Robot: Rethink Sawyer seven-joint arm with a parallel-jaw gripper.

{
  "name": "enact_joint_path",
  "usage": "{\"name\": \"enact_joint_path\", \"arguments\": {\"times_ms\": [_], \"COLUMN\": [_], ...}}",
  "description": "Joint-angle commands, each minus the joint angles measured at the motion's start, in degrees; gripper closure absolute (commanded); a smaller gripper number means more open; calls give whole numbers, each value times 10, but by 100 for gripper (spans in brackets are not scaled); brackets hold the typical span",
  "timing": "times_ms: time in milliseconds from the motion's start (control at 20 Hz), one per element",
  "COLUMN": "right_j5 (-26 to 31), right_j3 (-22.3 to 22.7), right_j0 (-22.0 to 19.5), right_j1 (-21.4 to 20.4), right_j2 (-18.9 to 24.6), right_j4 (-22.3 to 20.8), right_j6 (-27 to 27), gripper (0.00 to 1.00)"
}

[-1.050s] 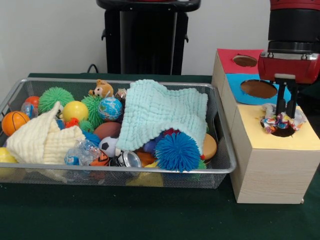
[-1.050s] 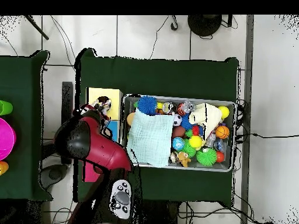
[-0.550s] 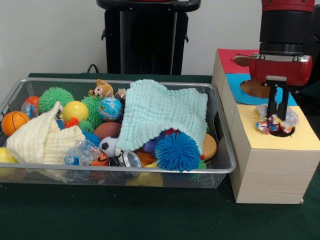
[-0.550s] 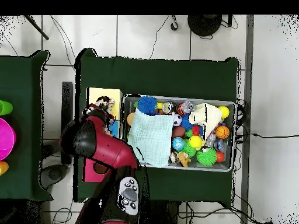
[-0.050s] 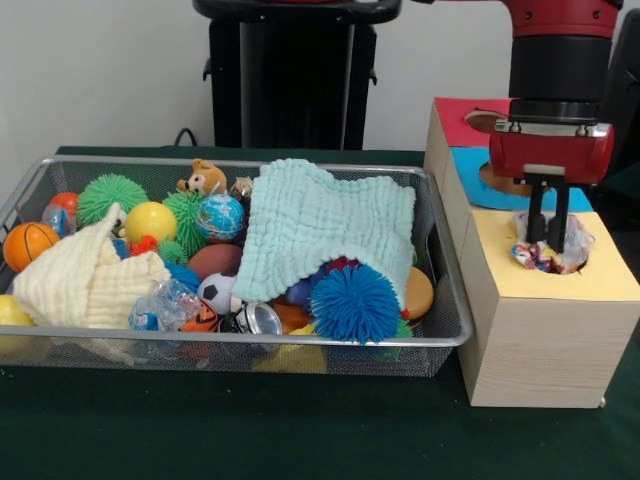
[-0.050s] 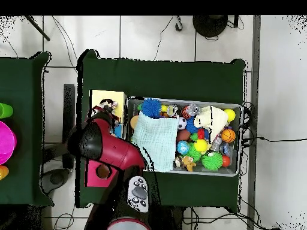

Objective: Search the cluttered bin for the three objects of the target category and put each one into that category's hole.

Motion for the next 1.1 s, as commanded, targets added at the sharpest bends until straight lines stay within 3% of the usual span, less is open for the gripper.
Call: {"name": "enact_joint_path", "arguments": {"times_ms": [50, 1100], "right_j5": [-43, -36], "right_j3": [-1, -78], "right_j0": [-34, 29], "right_j1": [78, 145], "right_j2": [11, -19], "right_j4": [-6, 75], "right_j6": [129, 137], "gripper": [100, 100]}}
